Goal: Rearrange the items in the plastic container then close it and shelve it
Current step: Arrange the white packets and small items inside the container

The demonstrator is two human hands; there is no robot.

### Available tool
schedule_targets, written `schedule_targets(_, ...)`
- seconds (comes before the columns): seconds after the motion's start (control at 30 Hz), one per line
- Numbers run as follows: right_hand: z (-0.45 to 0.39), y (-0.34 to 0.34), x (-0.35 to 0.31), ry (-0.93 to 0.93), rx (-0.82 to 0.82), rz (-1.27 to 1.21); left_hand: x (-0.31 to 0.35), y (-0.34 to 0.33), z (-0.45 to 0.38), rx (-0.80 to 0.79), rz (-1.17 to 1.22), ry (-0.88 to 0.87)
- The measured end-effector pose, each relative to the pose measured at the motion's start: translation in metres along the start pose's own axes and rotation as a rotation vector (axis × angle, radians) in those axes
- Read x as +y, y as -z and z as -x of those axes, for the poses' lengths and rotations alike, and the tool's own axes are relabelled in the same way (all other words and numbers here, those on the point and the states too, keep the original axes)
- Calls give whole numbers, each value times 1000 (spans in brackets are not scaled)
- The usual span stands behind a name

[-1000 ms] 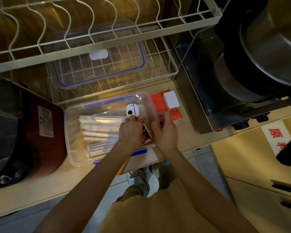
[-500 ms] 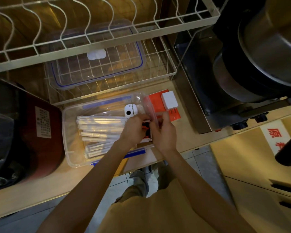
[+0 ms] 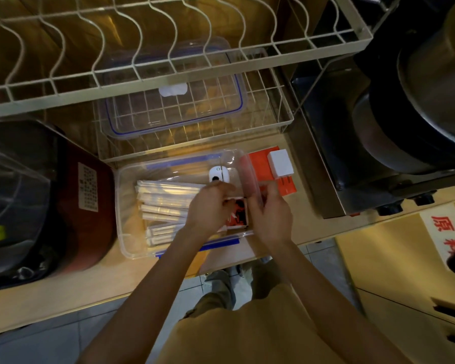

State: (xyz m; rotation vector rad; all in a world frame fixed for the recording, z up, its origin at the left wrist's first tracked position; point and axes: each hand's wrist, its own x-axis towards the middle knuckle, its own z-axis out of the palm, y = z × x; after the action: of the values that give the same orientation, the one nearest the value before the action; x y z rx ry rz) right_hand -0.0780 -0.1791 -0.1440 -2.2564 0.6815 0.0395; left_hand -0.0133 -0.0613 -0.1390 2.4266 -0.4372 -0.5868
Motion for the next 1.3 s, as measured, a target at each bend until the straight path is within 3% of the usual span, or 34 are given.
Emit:
schedule_targets(0.13, -4, 5, -2, 63, 28, 163, -47, 35, 4, 138, -23, 82)
schedule_targets(0.27, -5, 9, -19, 240, 164, 190, -93, 52, 3, 2, -222, 43)
schedule_targets(0.4, -4, -6, -38, 416, -35, 253, -101, 52, -1, -103, -443, -6)
schedule_targets(0.5, -8, -23, -44, 514, -178, 444, -99, 51, -5, -114, -488, 35)
schedule_targets(0.6, -14, -33, -49, 341, -489, 549, -95, 55, -7, -140, -454, 69)
schedule_targets(0.67, -18, -36, -51, 253, -587, 566, -91, 57, -6, -152, -449, 82)
schedule_targets(0.9, -24, -40, -56, 286, -525, 714, -88, 51, 1, -148, -458, 77)
schedule_targets(1.03, -24, -36, -55, 313, -528, 672, -88, 50, 4, -160, -482, 71)
schedule_targets(1.3, -29, -24, -49, 88, -490, 191, -85, 56, 11, -139, -408, 64)
